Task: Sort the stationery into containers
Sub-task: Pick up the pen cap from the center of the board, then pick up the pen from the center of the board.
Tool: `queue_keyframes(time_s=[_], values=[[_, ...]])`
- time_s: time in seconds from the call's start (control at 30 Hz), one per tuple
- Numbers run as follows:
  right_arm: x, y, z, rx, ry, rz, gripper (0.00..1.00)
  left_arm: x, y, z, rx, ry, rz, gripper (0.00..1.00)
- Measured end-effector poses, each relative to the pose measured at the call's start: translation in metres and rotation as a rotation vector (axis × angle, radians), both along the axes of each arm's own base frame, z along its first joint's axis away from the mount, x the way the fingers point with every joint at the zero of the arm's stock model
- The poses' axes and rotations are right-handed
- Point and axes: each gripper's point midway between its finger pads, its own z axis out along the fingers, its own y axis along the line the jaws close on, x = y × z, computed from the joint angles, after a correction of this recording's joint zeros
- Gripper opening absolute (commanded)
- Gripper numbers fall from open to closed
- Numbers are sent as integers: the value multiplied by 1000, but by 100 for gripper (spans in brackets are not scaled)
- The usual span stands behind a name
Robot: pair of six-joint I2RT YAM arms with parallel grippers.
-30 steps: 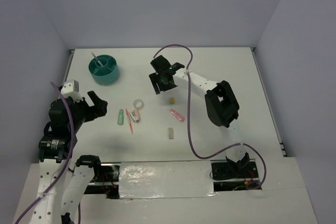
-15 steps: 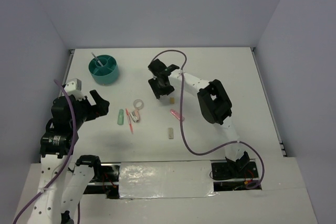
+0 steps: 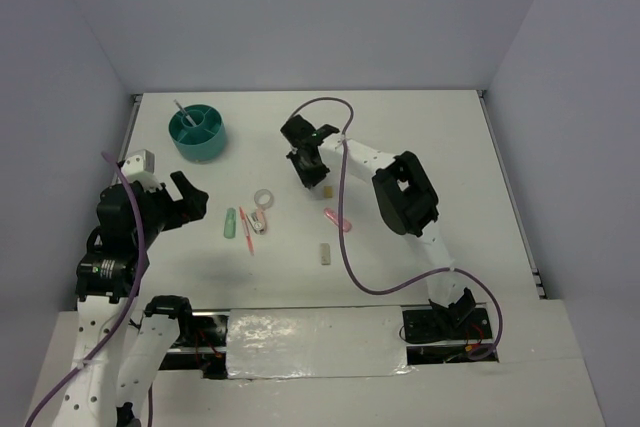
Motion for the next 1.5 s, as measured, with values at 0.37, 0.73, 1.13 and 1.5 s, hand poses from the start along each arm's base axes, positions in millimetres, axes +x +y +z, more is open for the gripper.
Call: queue_keyframes(time_s=[0.37,0.73,1.13,1.5], values=[[-22,7,4,100,25,6,0,1,0,-4,-1,30,-2,99],[-49,-14,218,469,-362,-122,0,16,-48,-28,-131,153,-58,92],[-112,-74,316,623,-592,-158,0,31,-77,-137,32,487,105,78],[-117,-81,277,539,-540,-155,0,35,-76,-174,84,559,162,57]])
